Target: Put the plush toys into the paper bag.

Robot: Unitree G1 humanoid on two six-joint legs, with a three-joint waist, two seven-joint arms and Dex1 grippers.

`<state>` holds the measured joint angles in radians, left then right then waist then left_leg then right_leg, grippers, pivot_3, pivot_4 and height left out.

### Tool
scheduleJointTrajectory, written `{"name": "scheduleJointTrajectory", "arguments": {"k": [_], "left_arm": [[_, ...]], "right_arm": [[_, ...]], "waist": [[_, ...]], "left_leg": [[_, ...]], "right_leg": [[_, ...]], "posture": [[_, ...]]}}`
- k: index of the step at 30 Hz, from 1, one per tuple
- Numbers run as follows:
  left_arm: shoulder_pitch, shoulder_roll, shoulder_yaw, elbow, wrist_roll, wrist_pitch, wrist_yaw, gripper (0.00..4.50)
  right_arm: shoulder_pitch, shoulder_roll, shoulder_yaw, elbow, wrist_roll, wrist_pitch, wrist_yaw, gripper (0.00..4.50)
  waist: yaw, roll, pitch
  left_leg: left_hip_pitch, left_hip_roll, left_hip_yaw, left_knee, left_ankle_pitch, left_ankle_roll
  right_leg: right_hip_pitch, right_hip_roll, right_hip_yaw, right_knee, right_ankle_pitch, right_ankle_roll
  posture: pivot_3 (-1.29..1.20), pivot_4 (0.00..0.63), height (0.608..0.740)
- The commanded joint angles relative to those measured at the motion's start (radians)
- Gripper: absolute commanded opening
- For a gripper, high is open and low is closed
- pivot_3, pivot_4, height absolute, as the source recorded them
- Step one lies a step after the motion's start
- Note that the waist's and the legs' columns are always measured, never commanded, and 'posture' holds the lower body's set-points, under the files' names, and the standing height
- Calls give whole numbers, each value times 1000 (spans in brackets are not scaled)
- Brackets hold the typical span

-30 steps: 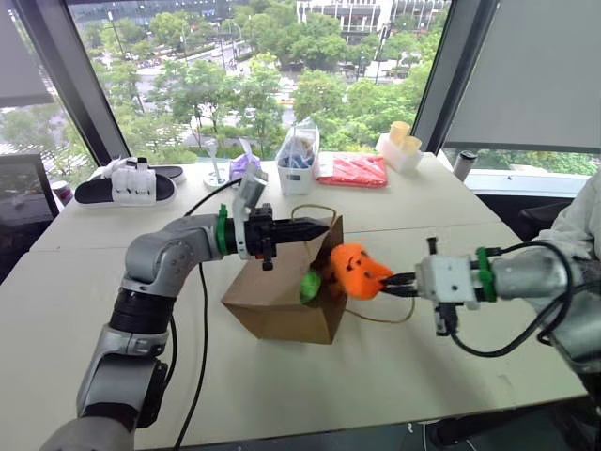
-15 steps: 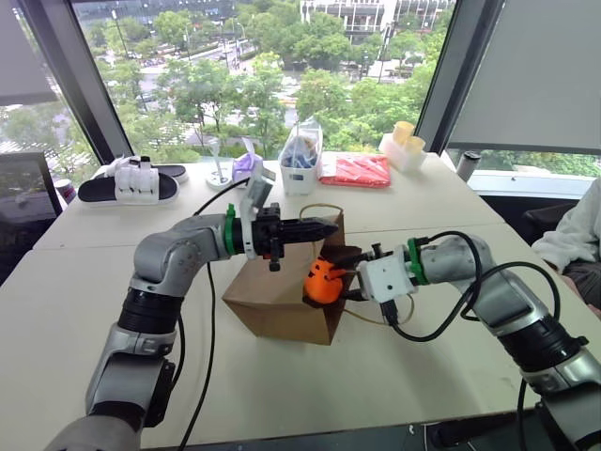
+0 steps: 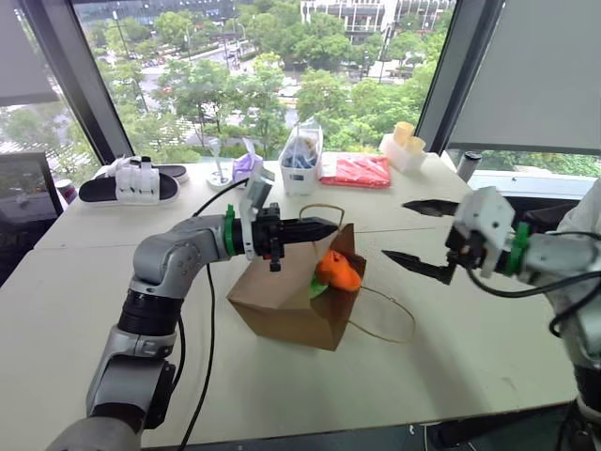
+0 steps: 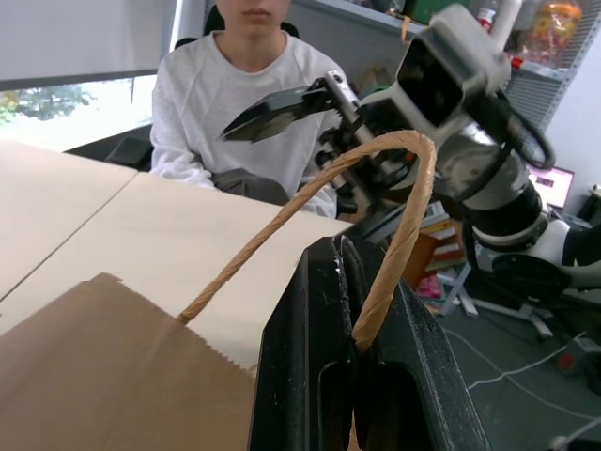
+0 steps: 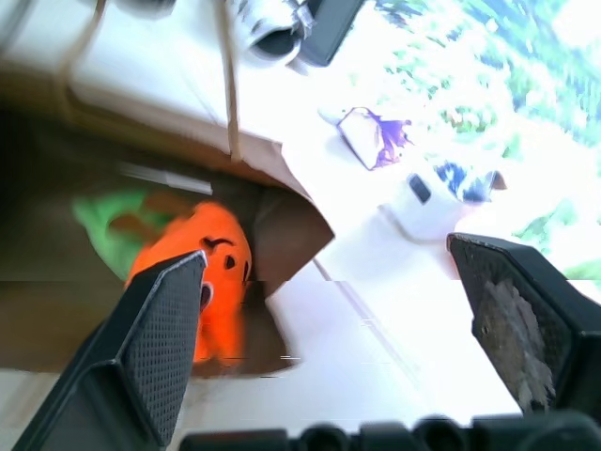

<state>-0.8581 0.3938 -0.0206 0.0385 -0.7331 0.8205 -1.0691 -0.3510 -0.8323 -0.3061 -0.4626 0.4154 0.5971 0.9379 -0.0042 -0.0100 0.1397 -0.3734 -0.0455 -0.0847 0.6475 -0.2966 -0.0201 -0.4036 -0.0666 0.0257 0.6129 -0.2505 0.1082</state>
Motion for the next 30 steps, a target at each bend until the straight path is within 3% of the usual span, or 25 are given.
{"name": "scheduleJointTrajectory", "arguments": {"k": [1, 6, 12, 21, 29, 30], "left_arm": [[-8, 0, 25, -9, -19, -3, -1, 0], [-17, -6, 34, 1, -18, -10, 0, 0], [-17, -11, 49, 0, -33, -7, 4, 0], [-13, -12, 77, -19, -64, 1, 35, 0], [2, -14, 76, -44, -80, 6, 58, 0], [5, -13, 75, -48, -82, 7, 61, 0]], "right_arm": [[31, 9, -52, -144, 132, 115, -53, 4464], [213, 0, -158, -218, 265, 336, -125, 4464], [359, 131, -270, -173, 399, 512, -280, 4464], [387, 320, -389, -49, 706, 679, -518, 4464], [389, 455, -362, 69, 993, 666, -767, 4464], [375, 483, -341, 79, 995, 645, -802, 4238]], "waist": [[-2, 0, 0], [7, -1, -1], [20, -2, -1], [16, -2, -1], [15, -2, -1], [14, -2, -1]], "left_leg": [[0, 0, 0, 0, 0, 0], [0, 0, -1, 0, 0, 0], [0, 0, 1, 2, 0, 0], [1, 1, 1, 1, 0, 0], [1, 1, 1, 1, 0, 0], [1, 1, 1, 0, 0, 0]], "right_leg": [[0, 0, 0, 0, 0, 0], [0, 0, 0, 0, 0, 0], [2, 0, 0, 0, 0, 0], [1, 1, 0, 1, 0, 0], [1, 1, 0, 1, 0, 0], [1, 1, 0, 1, 0, 0]], "posture": [[0, 150, 740], [0, 150, 740], [0, 150, 740], [0, 150, 740], [0, 150, 740], [0, 150, 740]]}}
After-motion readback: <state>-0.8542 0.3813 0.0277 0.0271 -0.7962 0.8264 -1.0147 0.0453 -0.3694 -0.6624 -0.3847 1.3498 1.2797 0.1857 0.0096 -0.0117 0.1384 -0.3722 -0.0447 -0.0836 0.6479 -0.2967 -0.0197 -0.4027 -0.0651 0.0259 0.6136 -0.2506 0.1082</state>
